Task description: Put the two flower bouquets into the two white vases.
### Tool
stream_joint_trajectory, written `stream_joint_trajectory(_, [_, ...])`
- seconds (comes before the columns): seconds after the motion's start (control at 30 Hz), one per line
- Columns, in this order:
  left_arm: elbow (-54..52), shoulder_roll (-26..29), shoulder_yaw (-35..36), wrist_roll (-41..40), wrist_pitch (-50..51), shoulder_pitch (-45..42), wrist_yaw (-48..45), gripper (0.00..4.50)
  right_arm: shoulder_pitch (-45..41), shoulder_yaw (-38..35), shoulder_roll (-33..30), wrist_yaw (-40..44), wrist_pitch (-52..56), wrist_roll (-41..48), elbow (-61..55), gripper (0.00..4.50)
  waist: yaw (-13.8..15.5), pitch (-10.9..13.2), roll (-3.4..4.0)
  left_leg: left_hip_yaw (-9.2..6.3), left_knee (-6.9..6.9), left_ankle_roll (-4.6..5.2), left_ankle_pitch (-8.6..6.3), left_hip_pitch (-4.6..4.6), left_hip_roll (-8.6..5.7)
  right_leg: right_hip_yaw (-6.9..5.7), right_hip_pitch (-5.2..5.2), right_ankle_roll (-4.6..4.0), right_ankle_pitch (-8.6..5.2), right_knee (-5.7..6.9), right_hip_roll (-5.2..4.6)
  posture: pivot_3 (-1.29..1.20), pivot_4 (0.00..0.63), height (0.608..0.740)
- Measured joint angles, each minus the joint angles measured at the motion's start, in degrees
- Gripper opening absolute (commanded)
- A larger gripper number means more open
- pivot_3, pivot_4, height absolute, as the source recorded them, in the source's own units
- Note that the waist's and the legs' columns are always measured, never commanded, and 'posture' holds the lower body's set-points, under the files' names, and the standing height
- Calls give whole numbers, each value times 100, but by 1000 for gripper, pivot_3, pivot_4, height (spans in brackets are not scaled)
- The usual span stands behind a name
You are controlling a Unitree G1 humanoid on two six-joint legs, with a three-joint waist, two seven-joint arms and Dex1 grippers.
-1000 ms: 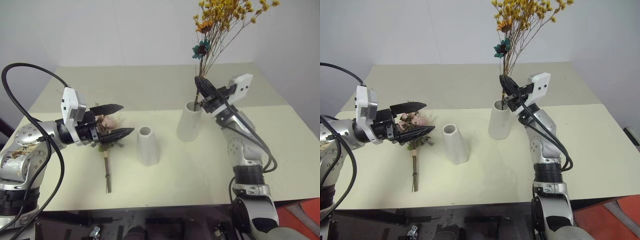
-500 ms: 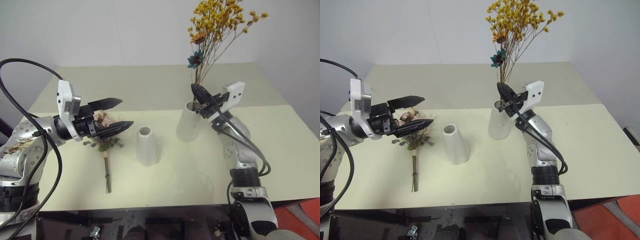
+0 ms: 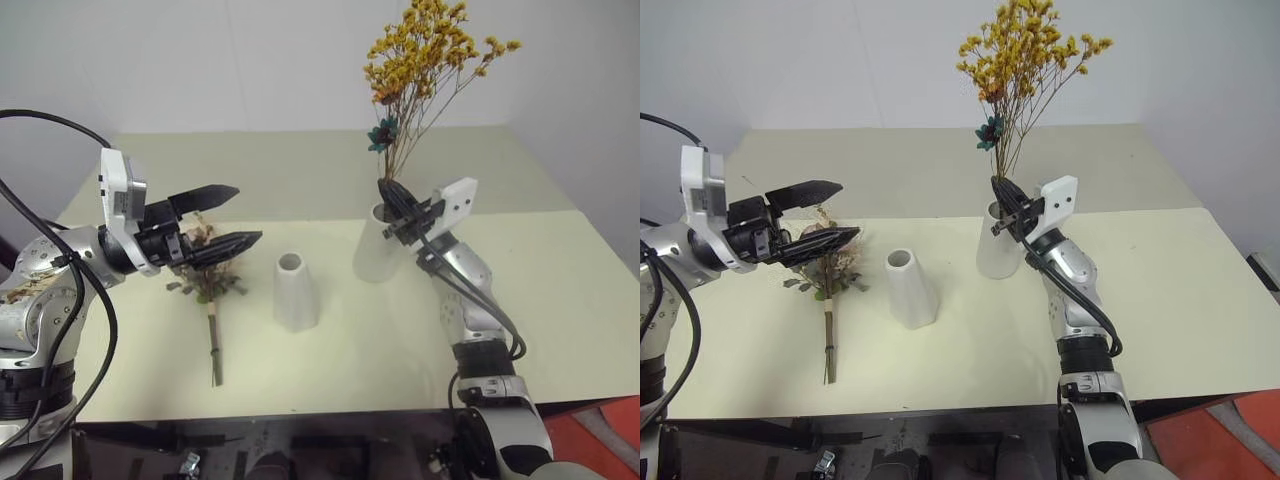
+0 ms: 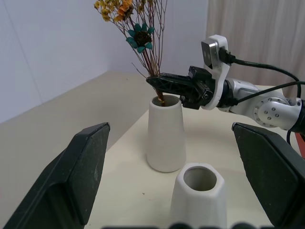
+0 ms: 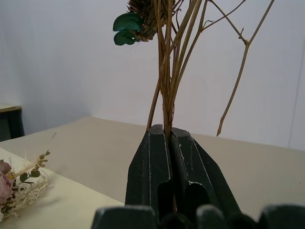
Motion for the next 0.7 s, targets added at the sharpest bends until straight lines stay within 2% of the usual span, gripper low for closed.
stream_joint_trajectory(0.17, [0, 0, 20, -42, 1, 0, 6, 4500, 164, 56, 0, 4, -25, -32, -61, 21, -4, 0, 0, 0, 0, 0, 0, 1, 0, 1, 0, 0, 0, 0, 0, 0, 150, 740])
stream_joint_trajectory(0.27, [-1, 0, 20, -69, 1, 0, 8, 4500, 261, 67, -10, 22, -25, -28, -251, 843, 0, 0, 0, 0, 0, 0, 0, 1, 0, 1, 0, 0, 0, 0, 1, 0, 150, 740])
stream_joint_trajectory(0.6, [-1, 0, 20, -73, 1, 0, 18, 4500, 520, 61, -115, -19, 35, 24, -701, 4210, 1, 0, 0, 0, 0, 0, 0, 2, 0, 1, 0, 0, 0, -1, 0, 0, 150, 740])
stream_joint_trajectory(0.63, [-2, 0, 20, -73, 1, 0, 20, 4500, 522, 61, -126, -31, 62, 47, -756, 4468, 2, 0, 0, -1, 0, -1, 0, 2, 0, 1, 0, 0, 0, -2, 1, 0, 150, 740])
stream_joint_trajectory(0.7, [-2, 0, 20, -73, 1, 0, 26, 4500, 529, 61, -166, -32, 127, 83, -862, 4468, 3, 0, 0, -1, 0, -1, 0, 2, 0, 1, 1, 0, 0, -1, 0, 0, 150, 740])
